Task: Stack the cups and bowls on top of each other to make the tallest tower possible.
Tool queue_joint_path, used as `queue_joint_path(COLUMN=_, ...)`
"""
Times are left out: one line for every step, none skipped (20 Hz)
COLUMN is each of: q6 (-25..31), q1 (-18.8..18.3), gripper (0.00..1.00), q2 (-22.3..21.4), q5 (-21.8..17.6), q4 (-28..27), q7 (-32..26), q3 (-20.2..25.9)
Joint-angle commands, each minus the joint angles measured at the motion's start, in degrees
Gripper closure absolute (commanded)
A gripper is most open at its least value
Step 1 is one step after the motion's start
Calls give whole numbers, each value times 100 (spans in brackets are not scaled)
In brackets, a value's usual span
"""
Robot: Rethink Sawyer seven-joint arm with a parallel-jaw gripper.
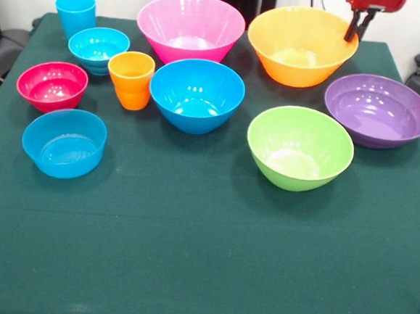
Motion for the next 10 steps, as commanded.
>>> queue_joint_path(q6=970, q1=21, gripper=100, q2=-311, q5=444, q4=-586, q7=1091, q3=295)
queue_joint_path(q6=1029, q1=-7, gripper=100, q2=-379, q5=473, q4=-601, q7=1099, q3=303)
queue_joint_path(q6=1061, q1=1, gripper=100, q2=-448, q5=489, q4=-644, q7=1105, q3=259)
queue_joint_path(q6=1047, q1=14, gripper=100, q2=-510, q5=492, q4=-694, q7=1097, q3=206)
queue_joint_path(q6=1069, q1=14, gripper=100, q2=-574, q5=476, q4=-732, q7=1071, q3=172)
queue_joint_path(q6=1108, q1=-4, gripper=100, q2=-625, q5=465, q4=-781, q7=1044, q3=154)
queue_joint_path(q6=1105, q1=-38, gripper=100, q2=-668, q5=451, q4=-815, q7=1013, q3=166)
queue_joint_path(q6=1081, q1=-90, gripper=100, q2=-700, q5=438, q4=-843, q7=982, q3=197)
queue_joint_path(q6=1016, q1=-142, gripper=100, q2=-721, q5=426, q4=-847, q7=962, q3=235)
queue_joint_path(q6=935, q1=-201, gripper=100, q2=-739, q5=400, q4=-861, q7=929, q3=278)
